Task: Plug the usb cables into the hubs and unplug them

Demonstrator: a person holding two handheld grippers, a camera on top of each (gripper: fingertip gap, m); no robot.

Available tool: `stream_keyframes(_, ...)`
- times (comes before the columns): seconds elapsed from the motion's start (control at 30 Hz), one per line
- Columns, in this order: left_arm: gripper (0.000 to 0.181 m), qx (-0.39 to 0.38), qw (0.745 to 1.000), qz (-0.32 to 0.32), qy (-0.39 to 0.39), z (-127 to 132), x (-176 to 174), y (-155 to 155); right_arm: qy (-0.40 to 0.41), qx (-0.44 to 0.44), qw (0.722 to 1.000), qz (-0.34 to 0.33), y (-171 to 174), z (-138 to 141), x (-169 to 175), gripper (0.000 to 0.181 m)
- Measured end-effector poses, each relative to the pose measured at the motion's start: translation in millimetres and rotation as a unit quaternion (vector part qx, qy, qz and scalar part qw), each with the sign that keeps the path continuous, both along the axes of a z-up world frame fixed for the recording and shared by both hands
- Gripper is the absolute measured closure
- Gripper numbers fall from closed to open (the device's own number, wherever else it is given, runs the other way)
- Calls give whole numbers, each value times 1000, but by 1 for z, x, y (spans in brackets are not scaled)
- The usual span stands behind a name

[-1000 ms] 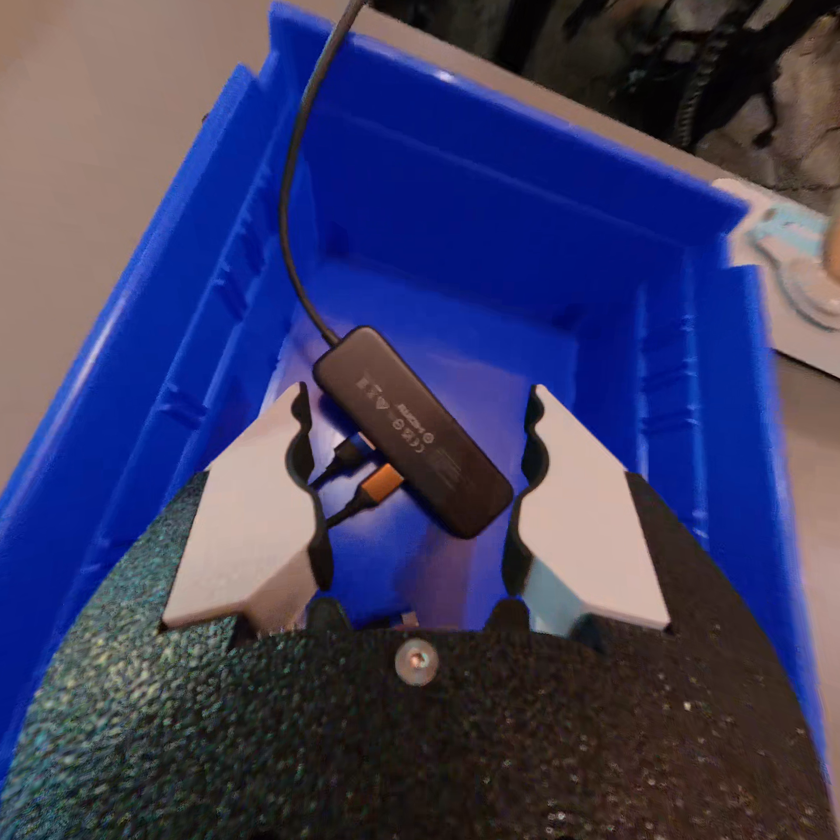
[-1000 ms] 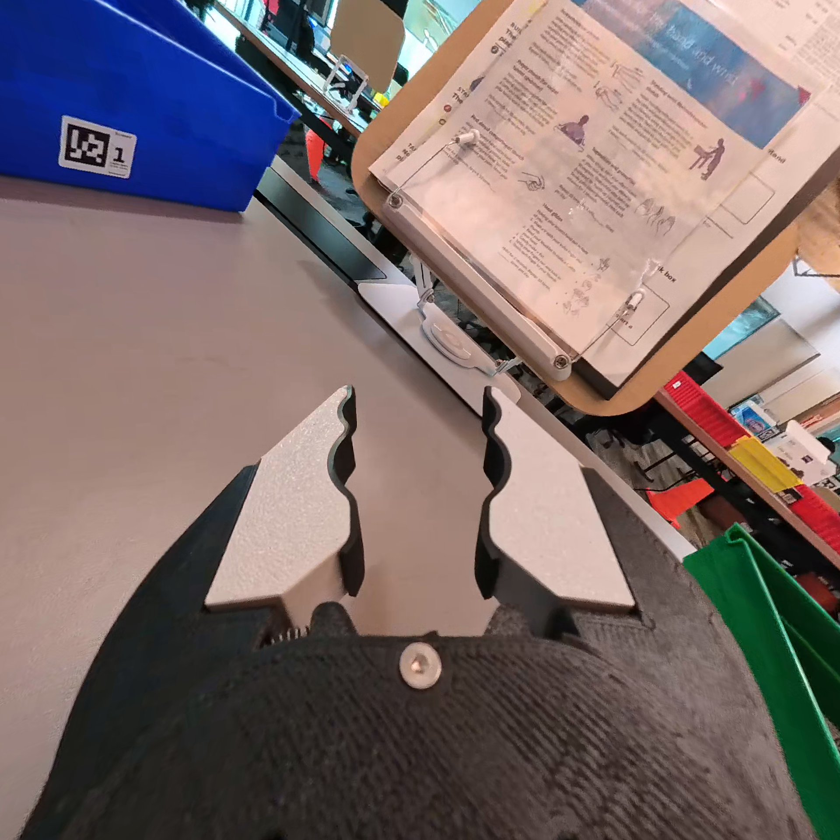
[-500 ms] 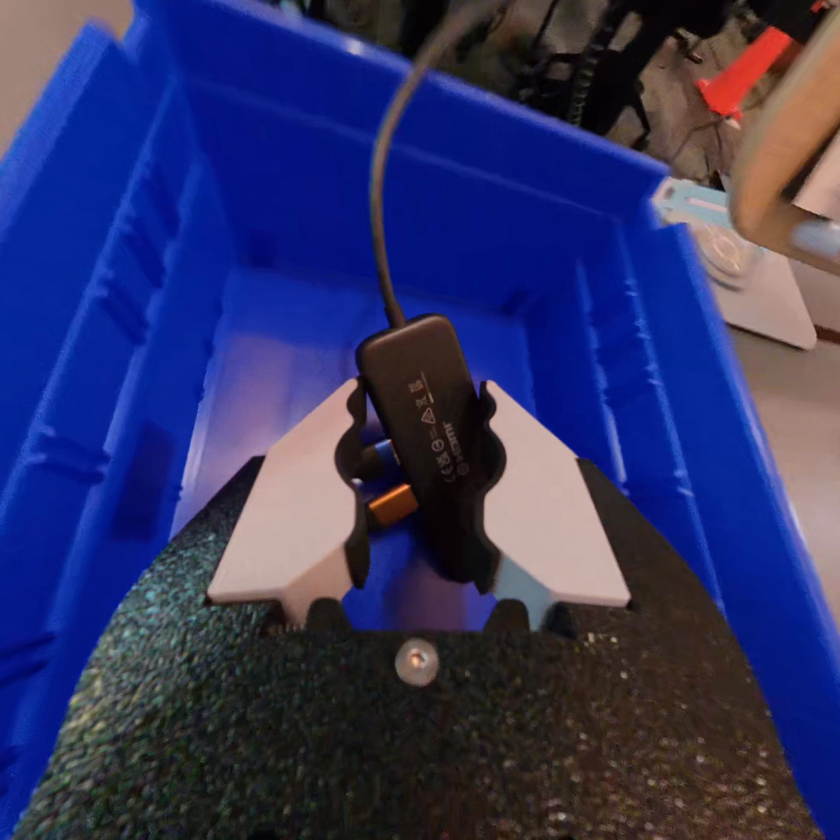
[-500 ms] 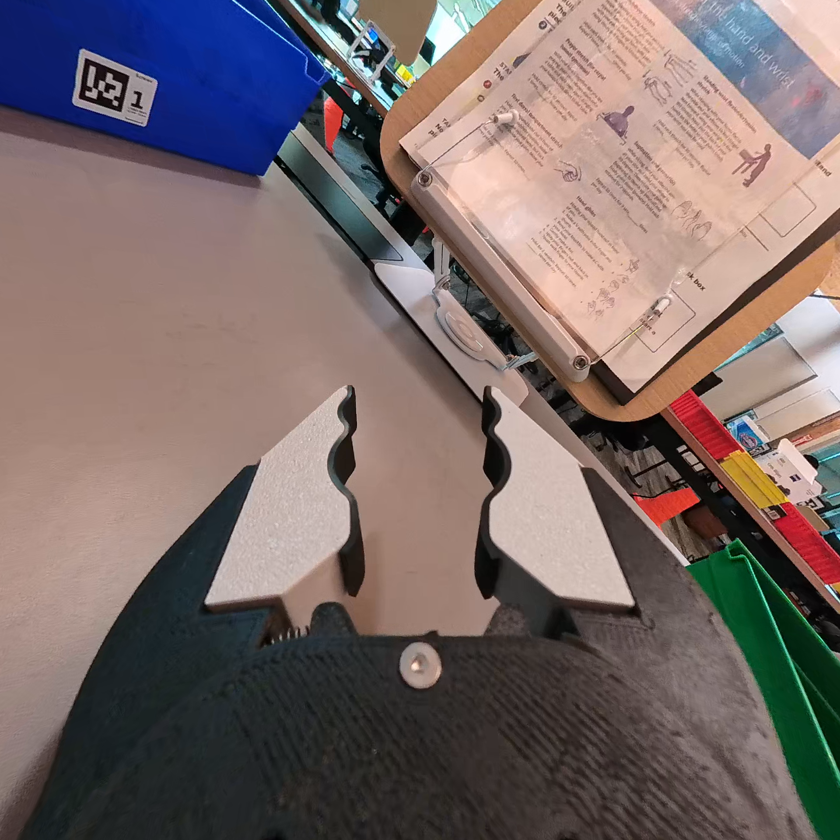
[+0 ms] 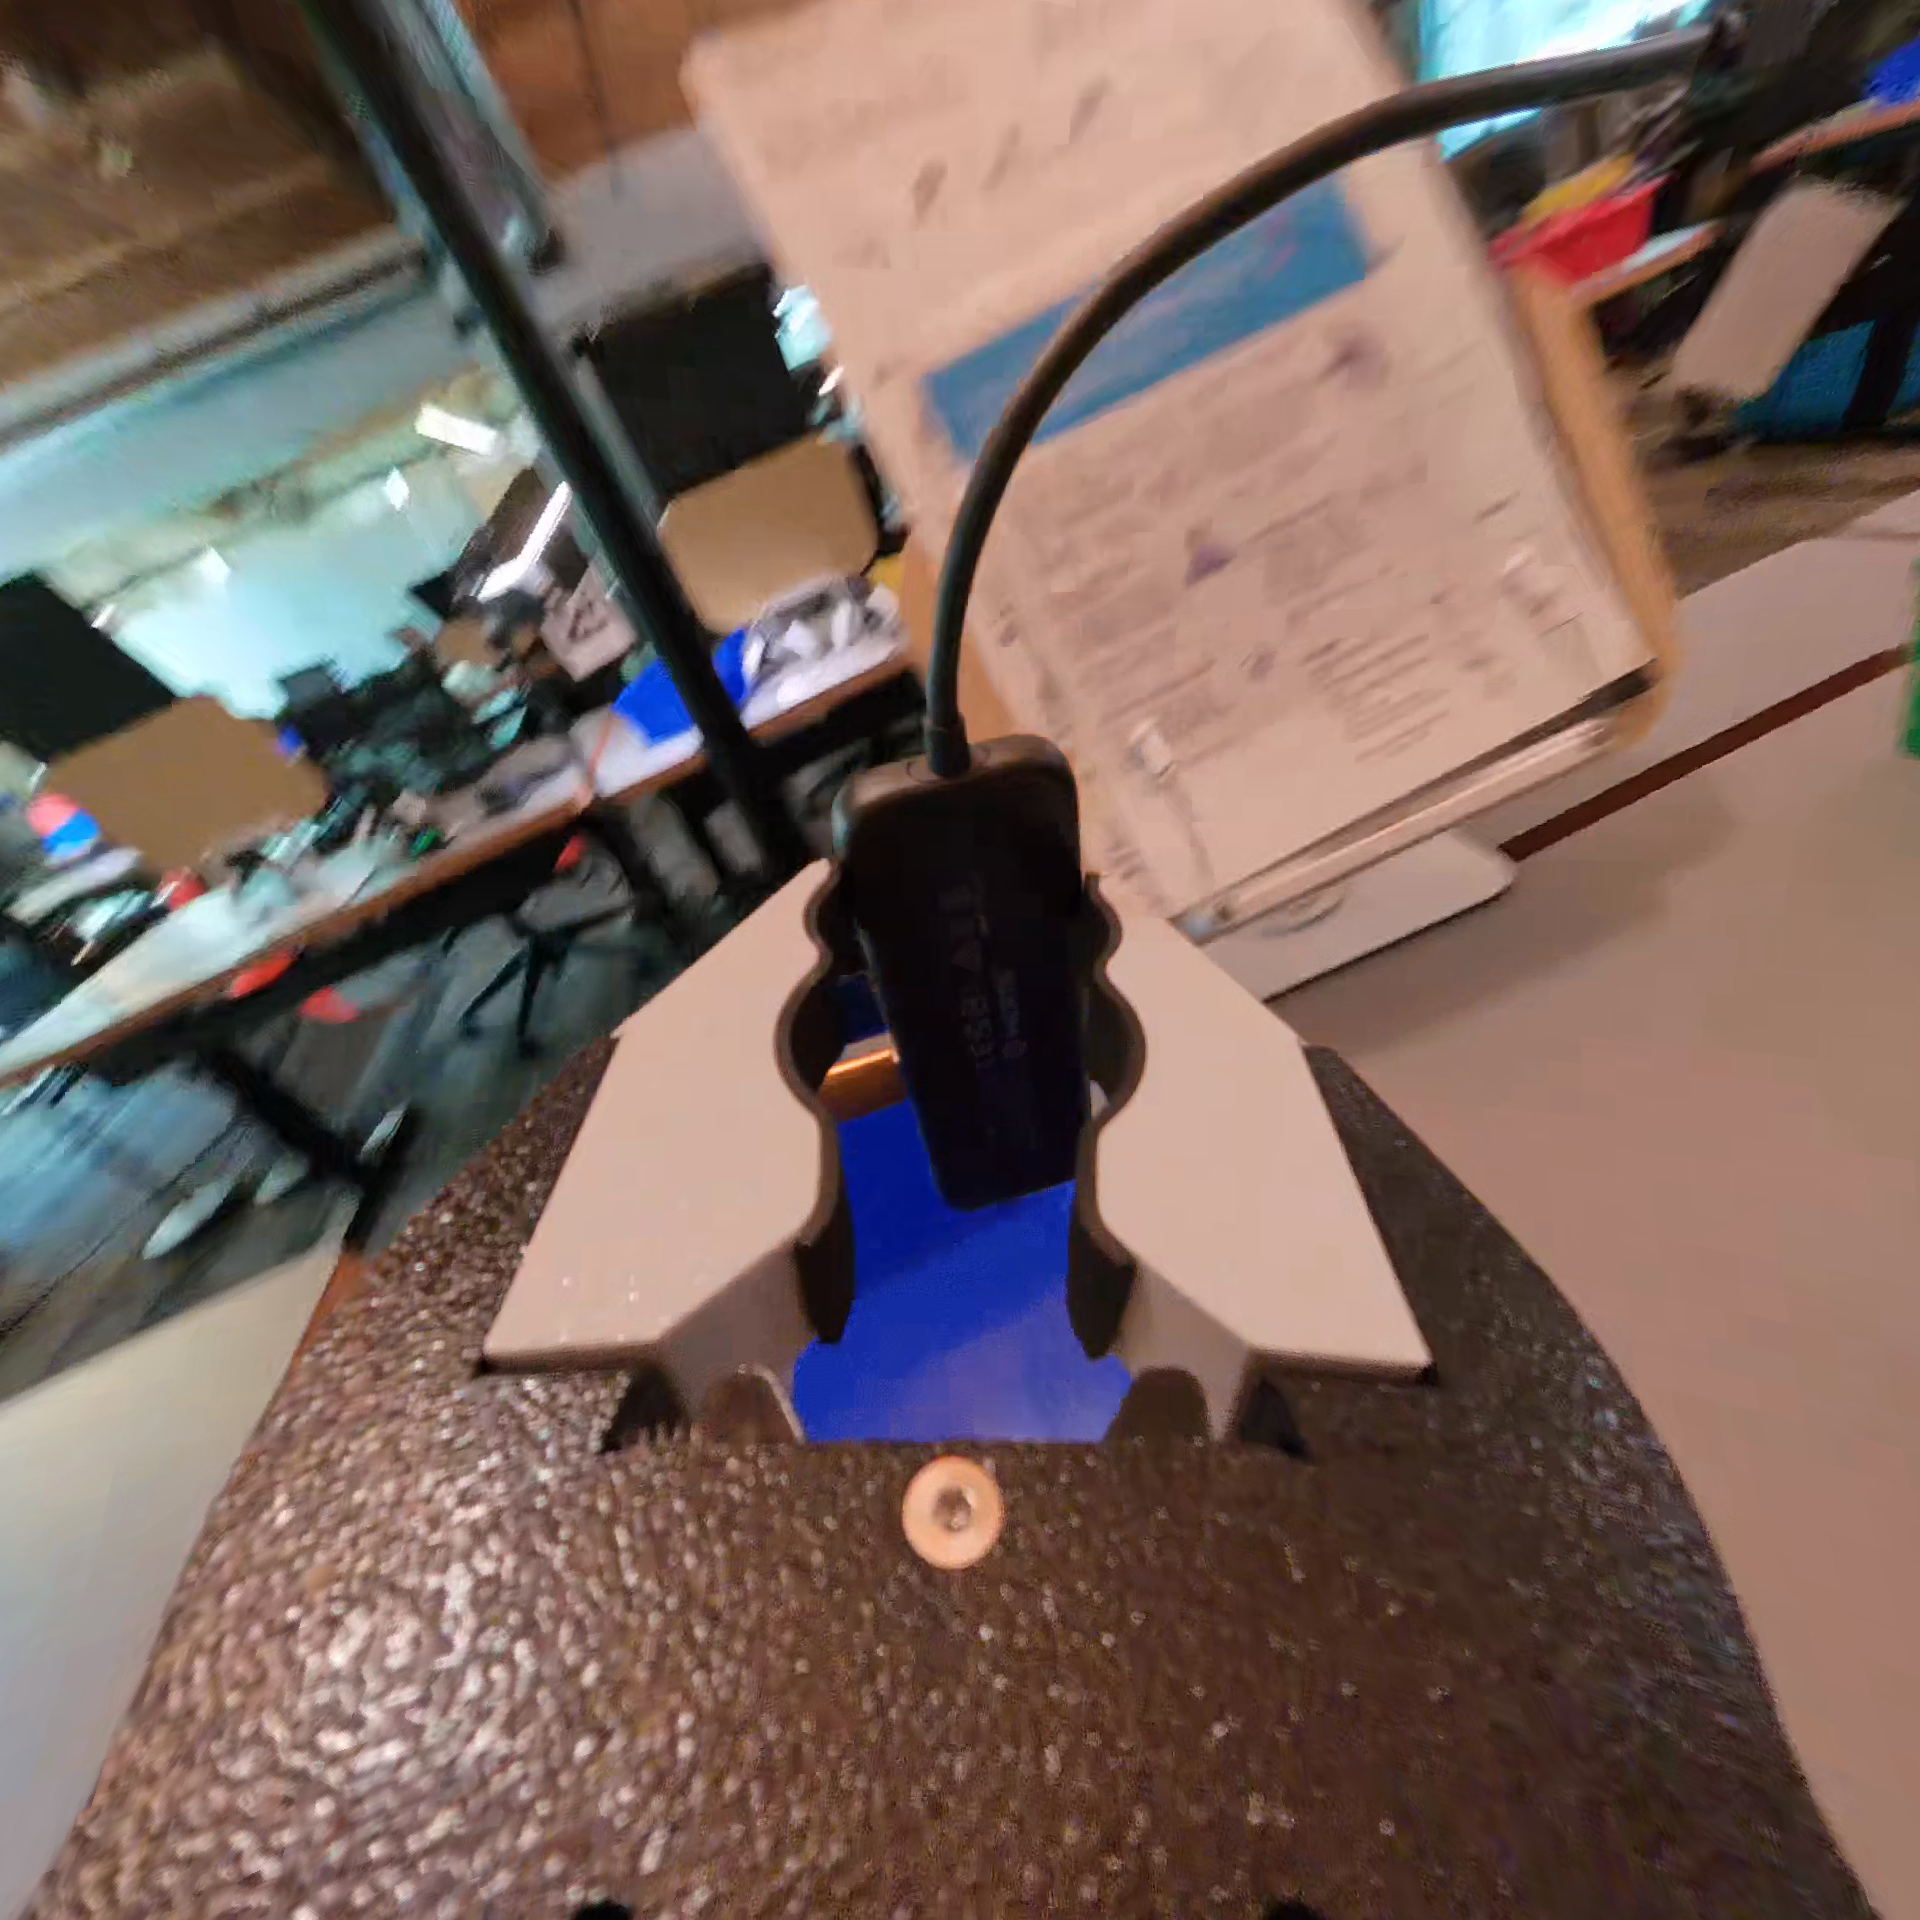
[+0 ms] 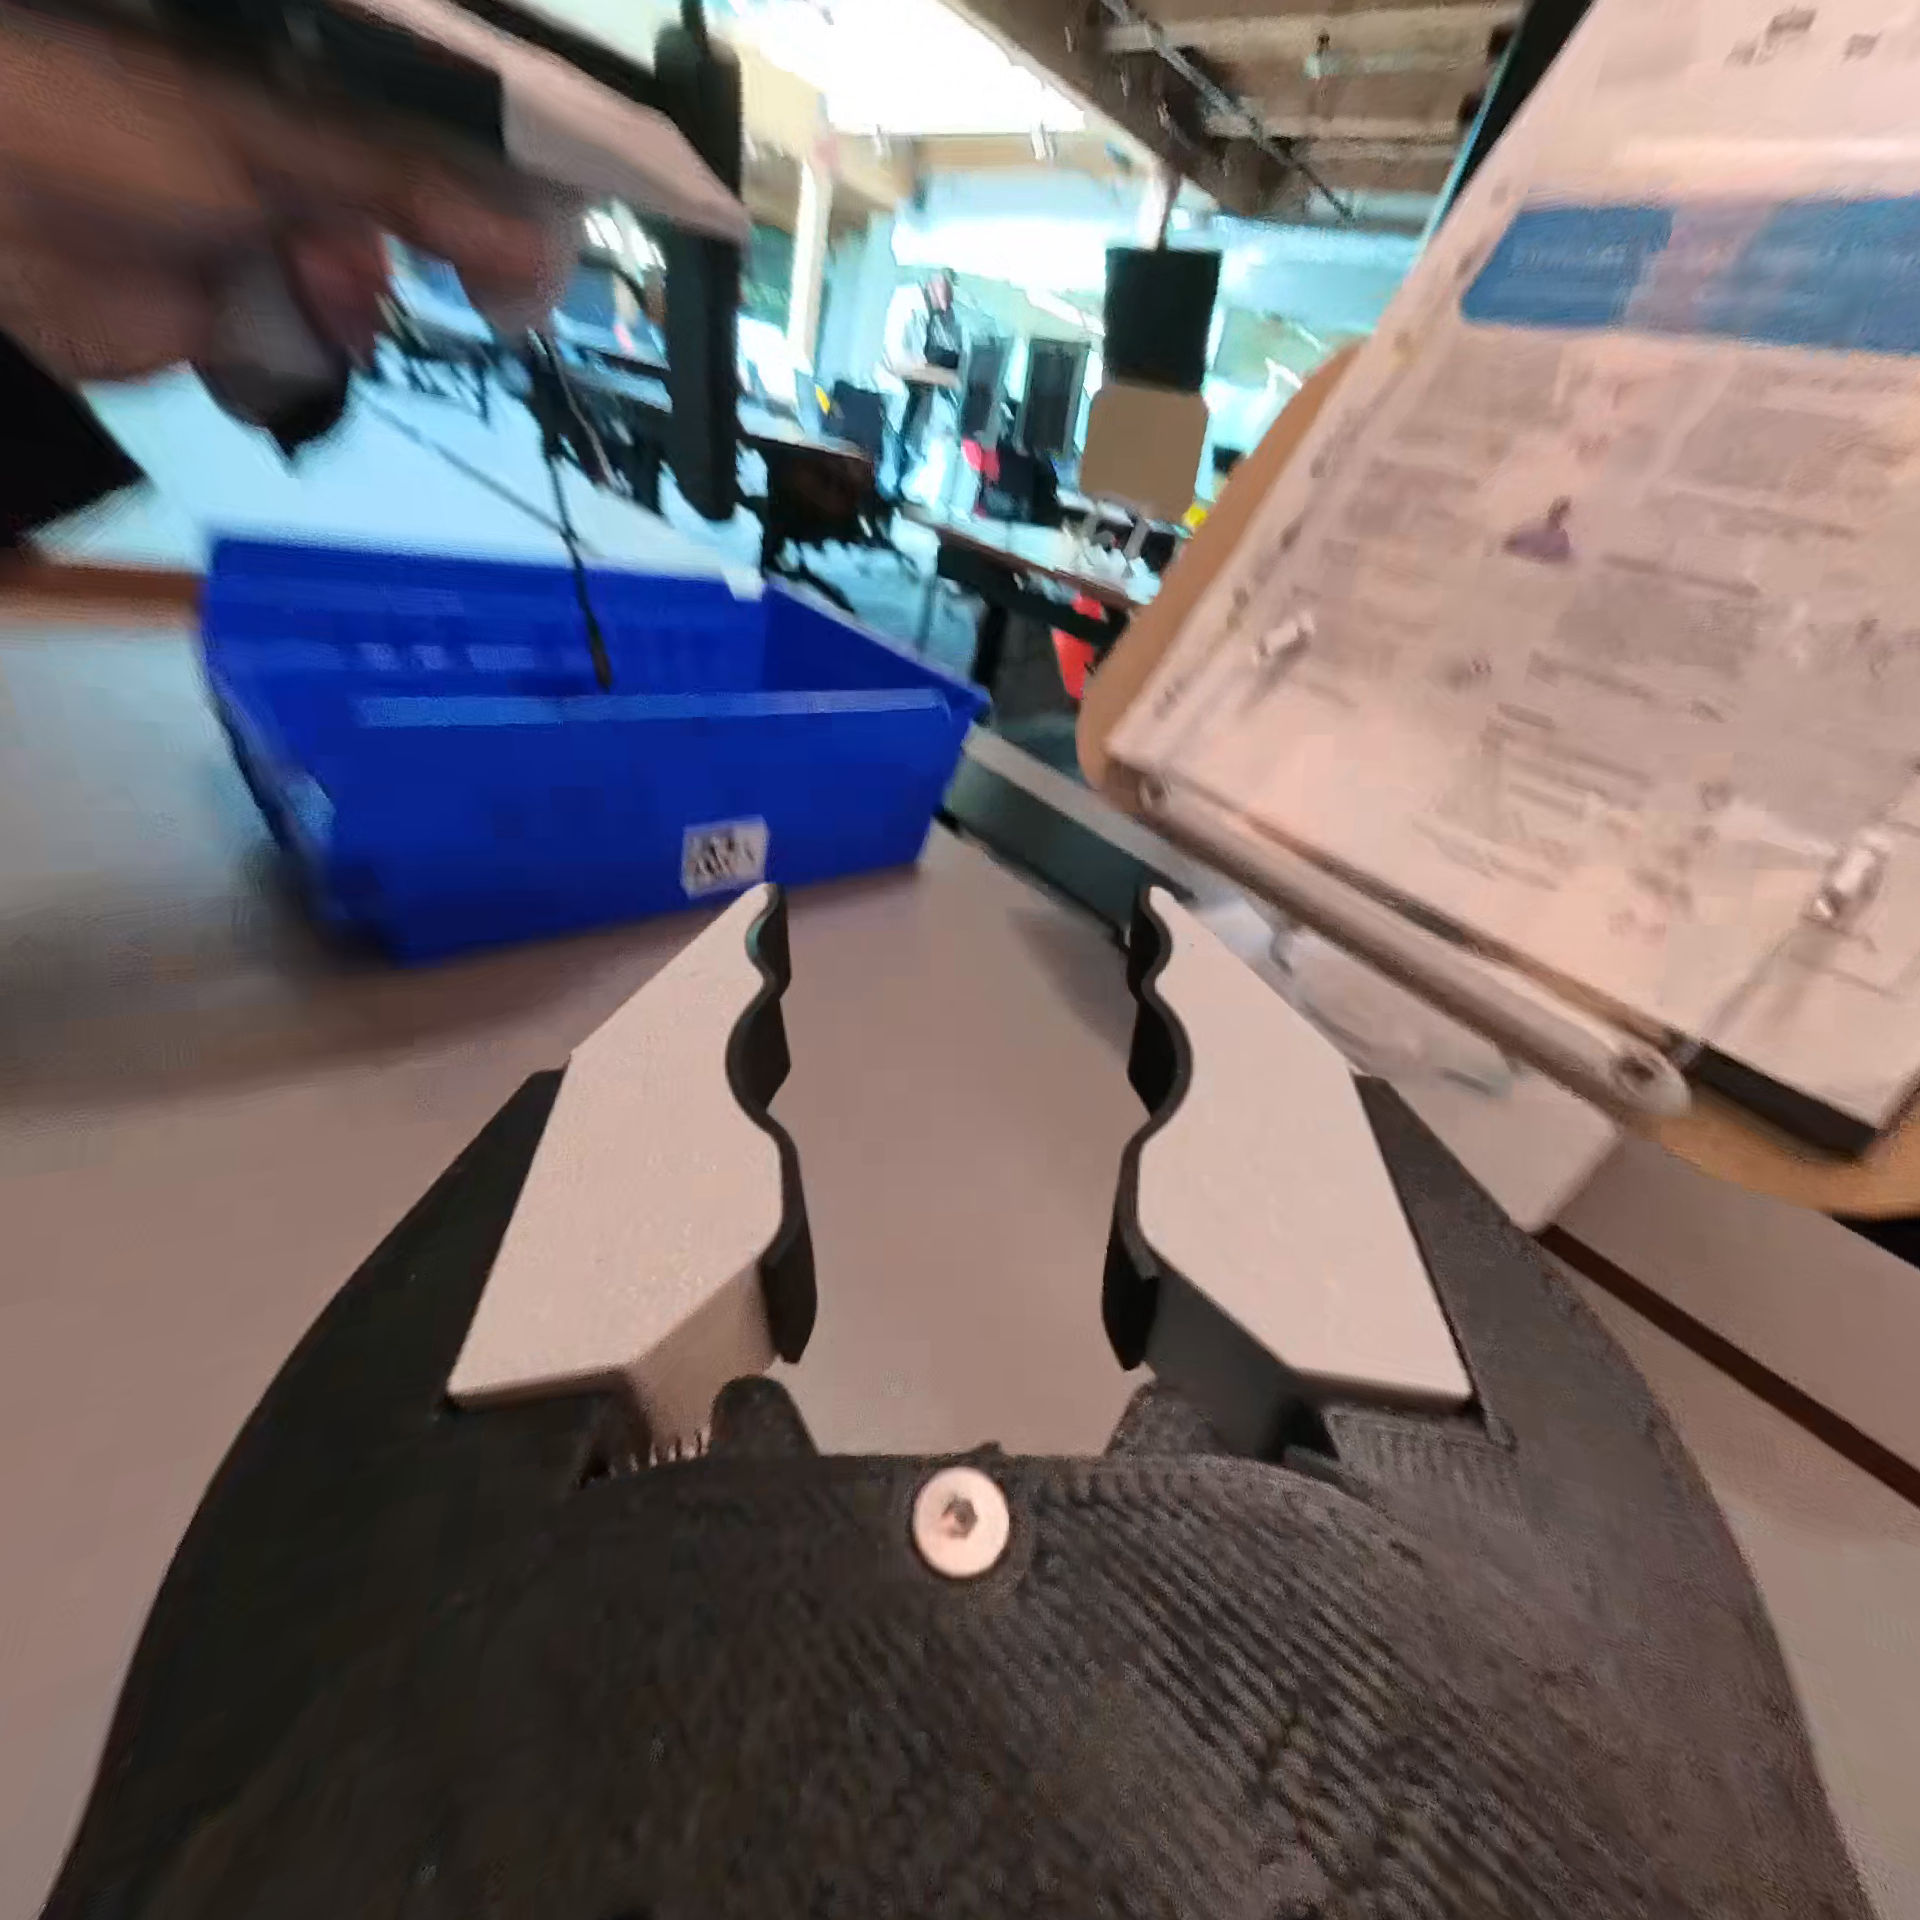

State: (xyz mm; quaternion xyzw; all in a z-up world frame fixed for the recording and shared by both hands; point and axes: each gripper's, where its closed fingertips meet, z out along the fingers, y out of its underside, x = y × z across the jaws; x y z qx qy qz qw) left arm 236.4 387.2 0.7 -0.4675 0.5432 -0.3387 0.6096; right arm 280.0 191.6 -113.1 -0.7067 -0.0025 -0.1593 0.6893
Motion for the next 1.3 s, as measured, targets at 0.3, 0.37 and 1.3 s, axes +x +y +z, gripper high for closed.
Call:
stream_keyframes(0.3, 139, -233, 908, -341, -71, 44, 5, -142, -77, 47, 993, 76, 32, 88, -34, 124)
stream_keyframes(0.37, 139, -273, 890, -358, -68, 42, 10, -149, -85, 36, 992, 84, 34, 88, -35, 136)
stream_keyframes(1.3, 129, 154, 887, -424, -101, 42, -31, -261, 253, 29, 936, 244, -155, 122, 26, 171)
